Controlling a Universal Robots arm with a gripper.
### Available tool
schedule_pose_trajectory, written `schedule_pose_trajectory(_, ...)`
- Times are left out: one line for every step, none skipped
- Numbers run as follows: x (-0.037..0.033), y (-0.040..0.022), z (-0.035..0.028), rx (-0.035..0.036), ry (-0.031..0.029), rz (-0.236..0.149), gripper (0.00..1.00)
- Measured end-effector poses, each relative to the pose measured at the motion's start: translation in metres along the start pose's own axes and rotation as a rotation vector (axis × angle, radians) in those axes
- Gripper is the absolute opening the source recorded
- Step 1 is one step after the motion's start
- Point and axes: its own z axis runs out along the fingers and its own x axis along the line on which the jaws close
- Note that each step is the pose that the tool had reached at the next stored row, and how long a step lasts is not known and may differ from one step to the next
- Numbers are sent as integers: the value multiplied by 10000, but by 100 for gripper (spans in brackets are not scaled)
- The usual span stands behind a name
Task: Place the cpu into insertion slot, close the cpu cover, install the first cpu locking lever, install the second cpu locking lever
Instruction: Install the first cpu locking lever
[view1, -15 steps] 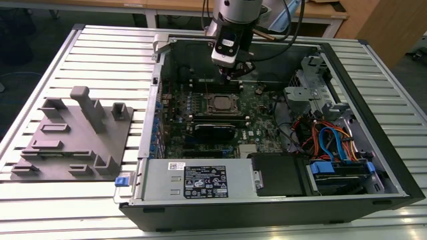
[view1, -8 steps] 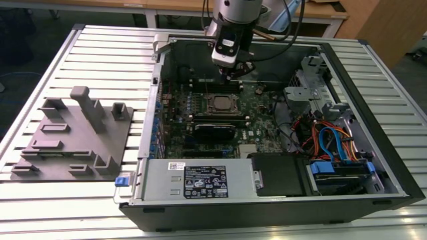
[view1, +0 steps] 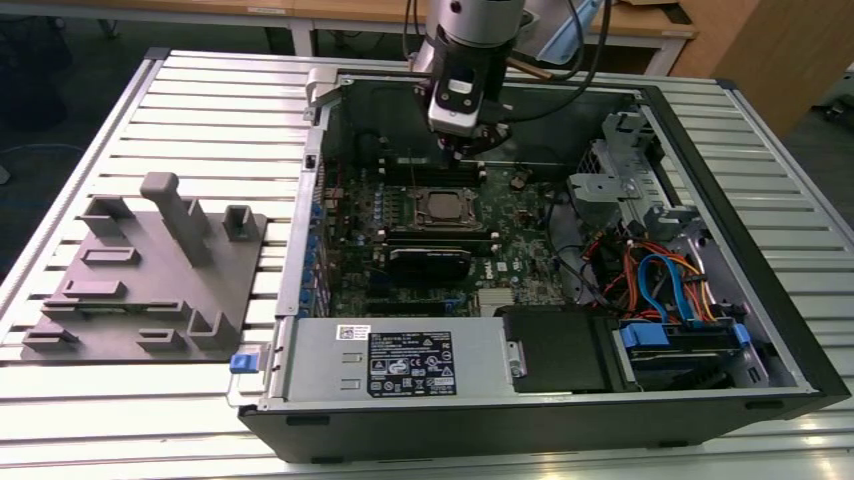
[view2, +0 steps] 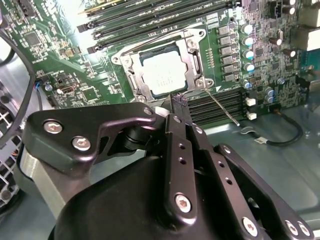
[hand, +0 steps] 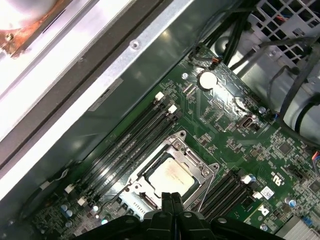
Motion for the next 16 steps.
schedule_pose_trajectory(0,0,0,2,1,-106,10)
schedule_pose_trajectory(0,0,0,6,2,-213,10)
schedule_pose_trajectory(0,0,0,8,2,-318,10)
schedule_pose_trajectory(0,0,0,9,2,-370,10)
schedule_pose_trajectory(0,0,0,11,3,-390,10)
schedule_pose_trajectory(0,0,0,11,3,-391,10)
schedule_pose_trajectory(0,0,0,10,3,-396,10)
schedule_pose_trajectory(0,0,0,10,3,-399,10)
schedule_pose_trajectory(0,0,0,10,3,-400,10)
schedule_pose_trajectory(0,0,0,10,3,-401,10)
schedule_pose_trajectory(0,0,0,11,3,-401,10)
schedule_pose_trajectory(0,0,0,10,3,-401,10)
schedule_pose_trajectory(0,0,0,10,3,-402,10)
schedule_pose_trajectory(0,0,0,10,3,-403,10)
schedule_pose_trajectory(0,0,0,11,3,-405,10)
schedule_pose_trajectory(0,0,0,10,2,-412,10)
